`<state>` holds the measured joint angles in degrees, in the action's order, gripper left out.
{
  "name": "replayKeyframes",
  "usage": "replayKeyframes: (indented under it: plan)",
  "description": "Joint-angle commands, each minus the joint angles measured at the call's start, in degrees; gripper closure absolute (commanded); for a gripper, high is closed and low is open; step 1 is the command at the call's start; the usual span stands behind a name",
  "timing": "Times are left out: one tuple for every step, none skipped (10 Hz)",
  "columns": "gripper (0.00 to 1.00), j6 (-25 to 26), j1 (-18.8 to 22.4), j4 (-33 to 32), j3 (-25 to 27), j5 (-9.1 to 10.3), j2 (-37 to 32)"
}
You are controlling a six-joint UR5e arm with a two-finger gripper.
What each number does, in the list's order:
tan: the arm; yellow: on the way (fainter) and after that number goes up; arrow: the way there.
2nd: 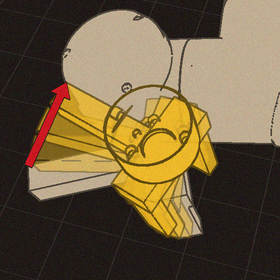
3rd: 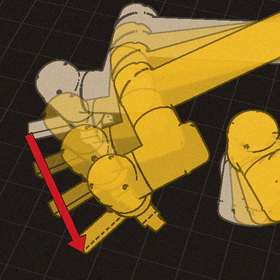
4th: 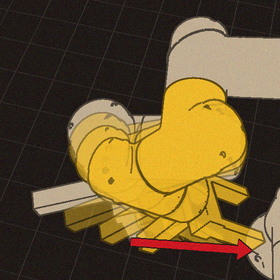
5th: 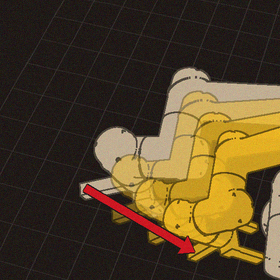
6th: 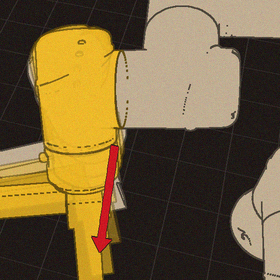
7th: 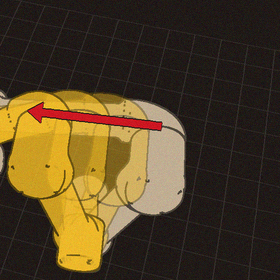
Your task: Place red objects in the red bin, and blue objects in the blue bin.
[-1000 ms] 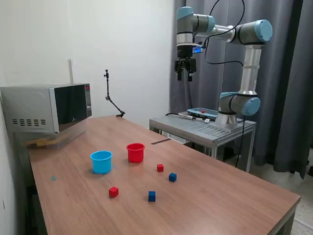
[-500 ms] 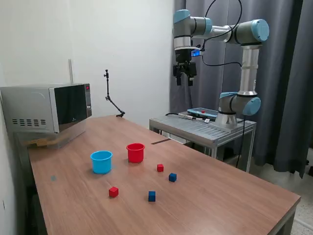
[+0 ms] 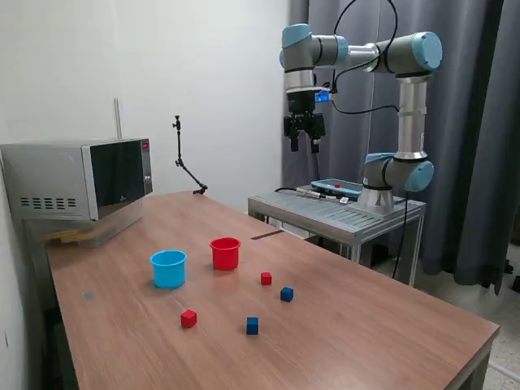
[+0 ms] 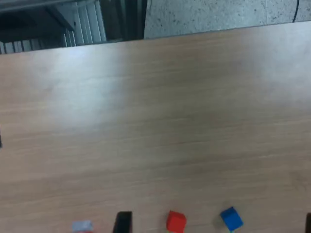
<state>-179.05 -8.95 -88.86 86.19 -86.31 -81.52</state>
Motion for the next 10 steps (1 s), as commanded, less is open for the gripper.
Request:
replayKeyframes:
  plan:
    - [0.0, -0.07, 0.51, -0.7, 0.03, 0.0, 1.7]
    - [0.0, -0.16, 1.3, -0.7, 0.12, 0.0, 2.76]
    - [0.0, -0.42, 1.74, -0.88, 0.12, 0.09, 3.72]
    - [0.0, -0.59, 1.83, -2.44, 0.21, 0.09, 4.43]
    - [0.0, -1.81, 2.53, -4.03, 0.91, 0.09, 5.13]
    - [0.0, -2.52, 2.97, -7.78, 2.05, 0.0, 5.4]
    - [0.0, -2.44, 2.98, -11.13, 3.36, 0.09, 5.4]
    - [0.0, -2.44, 2.98, -12.38, 4.25, 0.09, 5.84]
    - [0.0, -2.44, 3.06, -14.39, 4.34, 0.0, 6.45]
    - [0.0, -2.44, 3.5, -15.72, 4.34, 0.0, 7.68]
